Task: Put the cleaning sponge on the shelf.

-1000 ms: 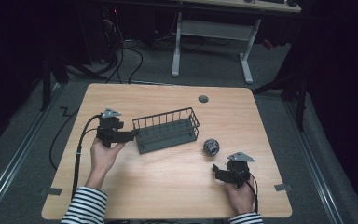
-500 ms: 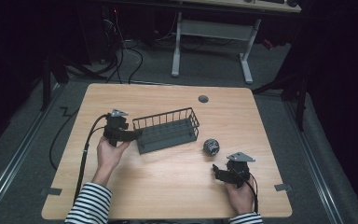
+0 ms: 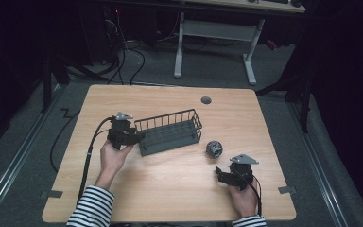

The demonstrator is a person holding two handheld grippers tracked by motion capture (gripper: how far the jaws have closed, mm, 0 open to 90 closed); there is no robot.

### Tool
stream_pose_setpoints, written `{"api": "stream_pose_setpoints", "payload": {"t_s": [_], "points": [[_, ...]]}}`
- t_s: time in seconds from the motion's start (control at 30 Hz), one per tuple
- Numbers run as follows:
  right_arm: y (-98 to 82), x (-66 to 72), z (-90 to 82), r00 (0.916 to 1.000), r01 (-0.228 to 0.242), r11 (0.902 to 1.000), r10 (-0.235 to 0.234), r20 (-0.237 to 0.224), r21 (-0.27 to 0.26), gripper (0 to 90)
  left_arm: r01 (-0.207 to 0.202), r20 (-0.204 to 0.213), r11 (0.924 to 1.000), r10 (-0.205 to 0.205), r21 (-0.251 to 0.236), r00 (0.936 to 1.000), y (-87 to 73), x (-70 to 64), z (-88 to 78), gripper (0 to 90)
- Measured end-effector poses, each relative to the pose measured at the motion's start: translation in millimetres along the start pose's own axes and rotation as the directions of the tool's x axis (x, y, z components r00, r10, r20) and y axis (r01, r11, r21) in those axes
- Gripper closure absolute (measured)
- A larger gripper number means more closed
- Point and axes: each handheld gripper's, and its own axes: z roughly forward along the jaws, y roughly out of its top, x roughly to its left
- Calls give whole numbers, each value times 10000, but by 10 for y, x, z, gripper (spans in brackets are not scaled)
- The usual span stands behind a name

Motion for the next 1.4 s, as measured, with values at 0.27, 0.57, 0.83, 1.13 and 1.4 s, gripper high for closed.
{"api": "stream_pose_setpoints", "payload": {"t_s": [0.27,0.57,0.83,1.13,1.4], "points": [[0,1,0,10000,2,10000,-2,3,2,214,-27,145,10000,27,25,9999,-32,-9,-32,517],[0,2,0,10000,7,10000,-7,-5,4,214,65,403,10000,-67,58,9992,-95,-19,-95,517],[0,3,0,10000,-5,10000,5,-5,7,214,-62,516,9999,55,147,9987,-174,-80,-172,510],[0,4,0,10000,-8,10000,8,-7,5,214,-204,593,9997,194,164,9981,-242,-166,-231,500],[0,4,0,10000,-6,10000,6,-9,6,214,-211,673,9997,202,116,9975,-276,-192,-249,496]]}}
